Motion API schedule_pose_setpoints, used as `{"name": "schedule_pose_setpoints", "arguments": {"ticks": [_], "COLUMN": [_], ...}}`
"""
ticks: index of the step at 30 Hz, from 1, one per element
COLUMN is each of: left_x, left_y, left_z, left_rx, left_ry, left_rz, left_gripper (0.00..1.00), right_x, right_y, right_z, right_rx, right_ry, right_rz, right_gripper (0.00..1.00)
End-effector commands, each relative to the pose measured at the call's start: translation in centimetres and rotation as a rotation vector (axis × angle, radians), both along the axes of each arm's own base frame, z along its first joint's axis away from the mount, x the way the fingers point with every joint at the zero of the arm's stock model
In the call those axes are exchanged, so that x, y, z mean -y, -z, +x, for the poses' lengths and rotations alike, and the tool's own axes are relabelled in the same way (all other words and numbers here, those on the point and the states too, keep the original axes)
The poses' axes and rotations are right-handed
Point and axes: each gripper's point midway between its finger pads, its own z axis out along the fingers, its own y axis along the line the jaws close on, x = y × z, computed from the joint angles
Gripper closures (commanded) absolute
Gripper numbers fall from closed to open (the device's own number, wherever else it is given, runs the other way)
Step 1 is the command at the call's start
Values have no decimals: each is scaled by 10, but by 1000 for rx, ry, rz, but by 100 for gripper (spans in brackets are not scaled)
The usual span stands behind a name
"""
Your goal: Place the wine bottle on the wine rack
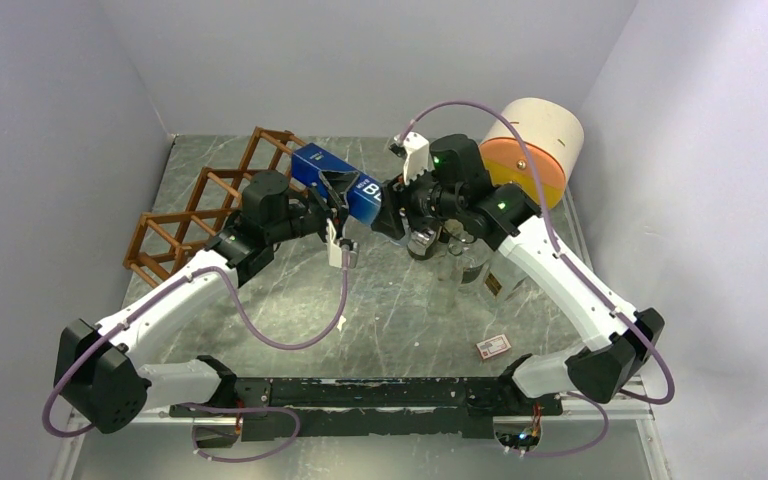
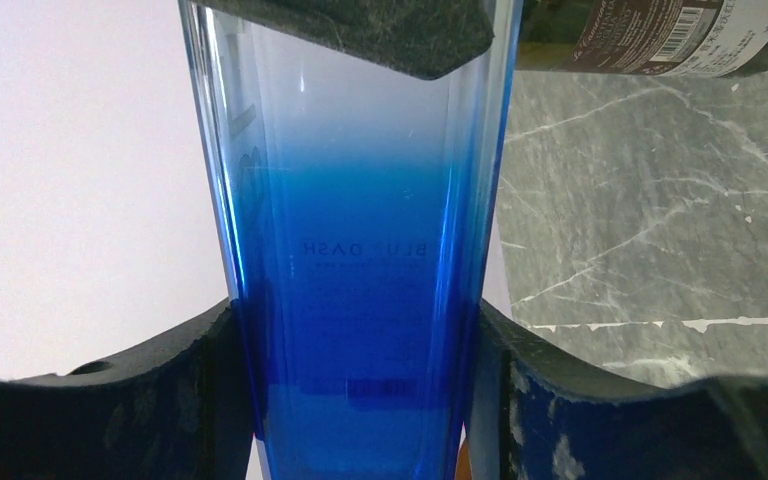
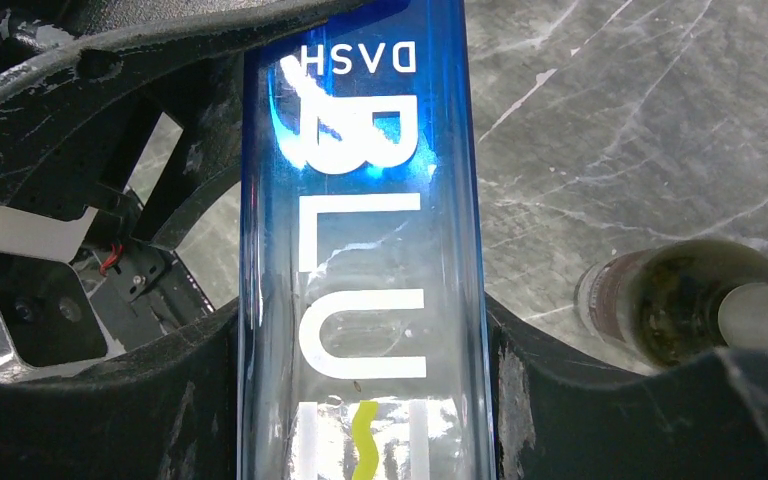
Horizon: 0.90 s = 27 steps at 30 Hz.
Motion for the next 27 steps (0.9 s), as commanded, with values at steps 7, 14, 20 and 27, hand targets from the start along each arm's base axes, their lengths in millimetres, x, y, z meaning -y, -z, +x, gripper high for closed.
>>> {"name": "schedule_pose_setpoints", "arguments": {"ticks": [7, 14, 20, 27], "left_x": [8, -2, -14, -56], "left_y": [-85, -55, -42, -83], "left_z": [-21, -29, -45, -53], "left_rx": [-15, -226, -517, -1046], "left_ry": [67, 9, -74, -345], "left_rz": [-290, -364, -401, -1081], "left_gripper": [3, 3, 3, 3], "right_x": [13, 21, 21, 3], "right_y": [-48, -69, -64, -36], "right_z": [22, 32, 30, 16], "right_rx": [167, 238, 234, 200], "right_ry": [191, 274, 264, 109], "right_rz": [154, 209, 204, 187], "right_gripper": [100, 100, 100, 100]}}
